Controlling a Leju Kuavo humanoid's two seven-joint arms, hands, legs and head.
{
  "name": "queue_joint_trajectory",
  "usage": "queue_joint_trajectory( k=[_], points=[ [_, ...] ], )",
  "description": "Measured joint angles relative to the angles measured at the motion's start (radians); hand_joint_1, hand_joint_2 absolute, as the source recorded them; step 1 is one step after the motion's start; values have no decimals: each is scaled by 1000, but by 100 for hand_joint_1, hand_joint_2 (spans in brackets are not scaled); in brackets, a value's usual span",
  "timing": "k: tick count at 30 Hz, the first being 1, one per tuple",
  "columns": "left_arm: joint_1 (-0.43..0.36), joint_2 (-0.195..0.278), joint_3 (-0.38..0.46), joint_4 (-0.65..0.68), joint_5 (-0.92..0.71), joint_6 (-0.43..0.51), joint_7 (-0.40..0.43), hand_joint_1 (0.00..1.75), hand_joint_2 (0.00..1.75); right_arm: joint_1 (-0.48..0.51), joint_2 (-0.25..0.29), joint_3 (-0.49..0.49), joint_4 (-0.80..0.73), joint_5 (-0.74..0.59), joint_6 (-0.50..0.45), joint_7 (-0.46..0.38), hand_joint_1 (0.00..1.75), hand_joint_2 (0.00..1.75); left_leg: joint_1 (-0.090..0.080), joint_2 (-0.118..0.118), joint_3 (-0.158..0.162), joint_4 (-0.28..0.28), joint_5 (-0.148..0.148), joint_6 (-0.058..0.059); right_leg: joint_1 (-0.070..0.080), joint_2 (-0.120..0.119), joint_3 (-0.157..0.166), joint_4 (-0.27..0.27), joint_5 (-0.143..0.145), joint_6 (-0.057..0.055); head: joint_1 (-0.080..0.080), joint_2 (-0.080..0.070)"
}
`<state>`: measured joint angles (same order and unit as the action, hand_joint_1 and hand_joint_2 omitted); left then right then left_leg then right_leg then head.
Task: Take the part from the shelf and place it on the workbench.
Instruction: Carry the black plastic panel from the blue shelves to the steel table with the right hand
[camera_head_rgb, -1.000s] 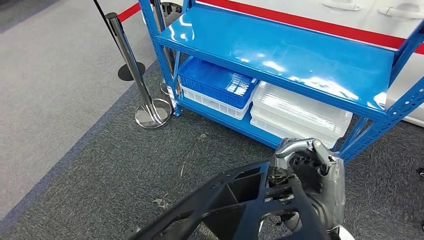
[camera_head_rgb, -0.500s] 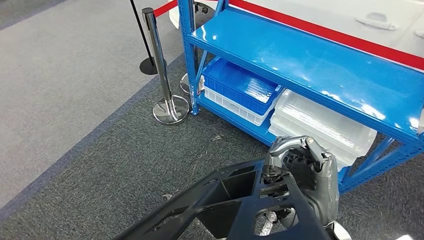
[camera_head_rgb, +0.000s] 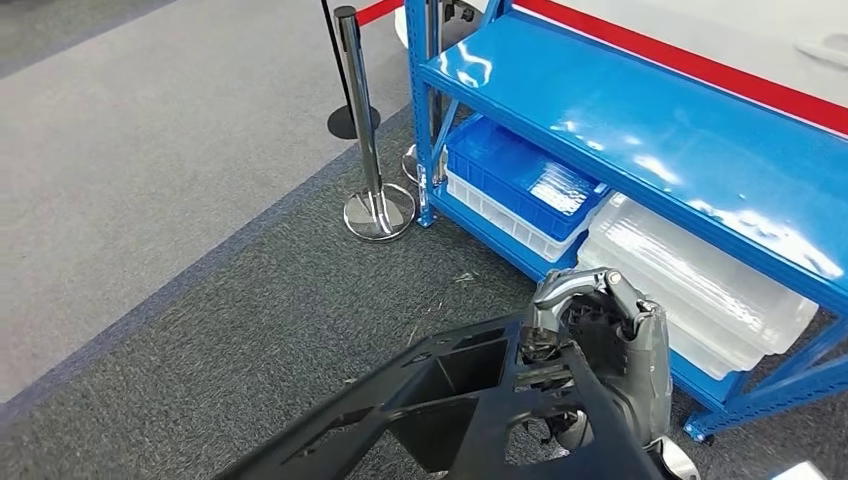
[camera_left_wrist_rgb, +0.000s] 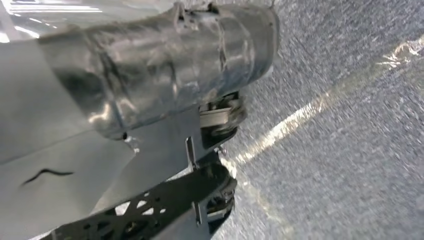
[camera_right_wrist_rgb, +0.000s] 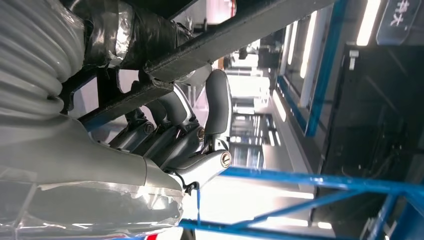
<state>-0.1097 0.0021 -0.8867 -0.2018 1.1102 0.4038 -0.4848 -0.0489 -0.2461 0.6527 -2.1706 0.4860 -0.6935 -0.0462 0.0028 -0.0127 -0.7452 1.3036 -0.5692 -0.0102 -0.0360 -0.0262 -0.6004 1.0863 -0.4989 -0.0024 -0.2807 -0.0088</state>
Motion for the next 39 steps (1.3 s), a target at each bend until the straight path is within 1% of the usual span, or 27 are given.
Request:
queue_joint_trajectory(
  k=[1, 2, 4, 5, 6, 7, 8, 9, 11, 13, 14, 15, 16, 17, 18, 20, 22, 24, 26, 28, 30, 31, 32, 33, 35, 37, 39],
  points=[
    [1, 0, 0, 0, -1, 0, 0, 0, 0, 0, 0, 0, 0, 0, 0, 0, 169, 175, 1, 3, 2, -7, 15, 1, 0, -9, 2, 0, -2, 0, 0, 0],
    [2, 0, 0, 0, -1, -1, 0, 0, 0, 0, 0, 0, 0, 1, 0, 0, 169, 175, 0, 7, 22, -48, 45, 4, 1, -18, 5, -1, -4, 0, 0, 0],
    [2, 0, 0, 0, -2, 0, 0, 0, 0, 2, 0, 0, 0, 2, 0, 0, 169, 175, -9, 42, 87, -177, 101, 17, 3, -36, 16, -7, -7, 2, 0, 0],
    [0, 1, 0, 0, -2, 0, 0, 0, 0, 3, 0, 0, 0, 2, 0, 0, 169, 175, -17, 61, 112, -228, 115, 25, 4, -44, 22, -13, -8, 4, 0, 0],
    [-3, 1, 0, 0, -2, 0, 0, 0, 0, 4, 0, 0, 0, 2, -1, 0, 169, 175, -25, 75, 126, -256, 118, 32, 5, -52, 26, -19, -7, 7, -1, 0],
    [-4, 2, 0, 0, -2, 0, 0, 0, 0, 5, 0, 0, 0, 2, -1, 0, 169, 175, -30, 78, 129, -263, 115, 36, 5, -61, 31, -25, -6, 11, -1, 0],
    [-3, 2, 0, 0, -2, 0, 0, 0, 0, 5, 0, 0, -1, 2, -1, 1, 169, 175, -32, 68, 134, -272, 117, 42, 6, -70, 37, -31, -6, 17, -2, 0],
    [-1, 2, 0, 0, -2, 0, 0, 0, 0, 5, 0, 0, -1, 2, -1, 1, 169, 175, -29, 58, 143, -282, 121, 46, 6, -68, 43, -34, -9, 22, 0, 0],
    [0, 3, 0, 0, -2, 0, 0, 0, 0, 5, 0, 0, -2, 2, -1, 1, 169, 175, -22, 39, 164, -309, 130, 58, 7, -34, 37, -2, -32, 27, 2, 0],
    [-4, 2, 0, 0, -2, 0, 0, 0, 0, 8, -1, 0, -3, 2, -1, 1, 169, 175, -19, 20, 172, -318, 135, 68, 8, 9, -18, 104, -81, 25, 4, 0],
    [-6, 1, 0, 0, -2, -1, 0, 0, 0, 10, -2, 0, -3, 2, -1, 2, 169, 175, -19, 9, 171, -316, 134, 71, 9, 19, -54, 167, -103, 25, 4, 0],
    [-6, 0, 0, 0, -2, -2, 0, 0, 0, 12, -2, 0, -3, 2, -2, 3, 169, 175, -19, -4, 170, -313, 132, 71, 9, 22, -82, 210, -110, 27, 4, 0],
    [-5, -1, 0, 0, -3, -2, 0, 0, 0, 13, -3, 0, -3, 2, -2, 3, 169, 175, -18, -17, 170, -308, 129, 70, 9, 24, -94, 220, -97, 30, 4, 0],
    [-3, -1, 0, 0, -3, -2, 1, 0, 0, 13, -3, 0, -3, 2, -2, 3, 169, 175, -16, -31, 170, -301, 124, 67, 7, 25, -87, 193, -68, 33, 4, 0],
    [-2, -1, 0, 0, -3, -2, 1, 0, 0, 13, -3, 0, -3, 2, -2, 3, 169, 175, -13, -44, 169, -291, 118, 62, 4, 33, -66, 137, -28, 38, 4, 0],
    [-2, -1, 0, 0, -3, -2, 2, 0, 0, 14, -3, 0, -3, 2, -2, 3, 169, 175, -11, -69, 155, -261, 102, 49, -5, 71, -25, 36, 12, 42, 4, 0],
    [-2, -1, 0, 0, -3, -2, 2, 0, 0, 15, -3, 0, -4, 1, -2, 4, 169, 175, -11, -88, 137, -241, 94, 38, -6, 91, -16, 9, 9, 36, 4, 0],
    [2, 1, -1, 0, -3, -2, 2, 0, 0, 15, -4, 0, -5, 1, -2, 4, 169, 175, -9, -98, 128, -238, 93, 32, -5, 73, -14, 8, 10, 23, 4, 0],
    [5, 2, -1, 0, -4, -3, 3, 0, 0, 15, -4, 0, -6, 0, -2, 4, 169, 175, -10, -66, 113, -205, 73, 23, -9, 53, -8, 2, 10, 13, -2, 0],
    [1, 2, -1, 0, -4, -3, 3, 0, 0, 15, -4, 0, -6, -1, -2, 4, 169, 175, -6, -16, 63, -107, 25, 11, -9, 32, -1, -3, 8, 7, -8, 0],
    [0, 2, -1, 0, -4, -4, 3, 0, 0, 15, -4, 0, -6, -1, -3, 4, 169, 175, 1, 2, 4, -6, -7, 4, -7, 8, 3, -5, 5, 5, -10, 0],
    [1, 1, -1, 0, -4, -4, 3, 0, 0, 15, -4, 0, -6, -1, -3, 4, 169, 175, 2, 5, -6, 7, -1, 4, -6, -3, 5, -5, 2, 5, -10, 0],
    [2, 1, -1, 0, -4, -4, 3, 0, 0, 15, -4, 0, -6, -2, -3, 4, 169, 175, 1, 7, 3, -19, 24, 6, -5, -13, 8, -5, 0, 5, -10, 0],
    [2, 1, -1, 0, -4, -4, 3, 0, 0, 15, -4, 0, -6, -3, -3, 4, 169, 175, 0, 15, 31, -76, 62, 13, -4, -22, 14, -7, -3, 6, -10, 0],
    [0, 2, -1, 0, -4, -5, 3, 0, 0, 14, -4, 0, -6, -5, -3, 4, 169, 175, -12, 56, 94, -205, 116, 30, -1, -41, 28, -15, -8, 8, -9, 0],
    [-3, 3, -1, 0, -4, -5, 2, 0, 0, 14, -4, 0, -6, -10, -3, 4, 169, 175, -26, 82, 120, -262, 124, 44, 1, -57, 40, -28, -9, 15, -10, 0],
    [-2, 4, -1, 0, -5, -6, 2, 0, 0, 13, -4, 0, -6, -17, -3, 4, 169, 175, -28, 63, 129, -280, 126, 51, 3, -74, 54, -43, -10, 26, -10, 0]
  ],
)
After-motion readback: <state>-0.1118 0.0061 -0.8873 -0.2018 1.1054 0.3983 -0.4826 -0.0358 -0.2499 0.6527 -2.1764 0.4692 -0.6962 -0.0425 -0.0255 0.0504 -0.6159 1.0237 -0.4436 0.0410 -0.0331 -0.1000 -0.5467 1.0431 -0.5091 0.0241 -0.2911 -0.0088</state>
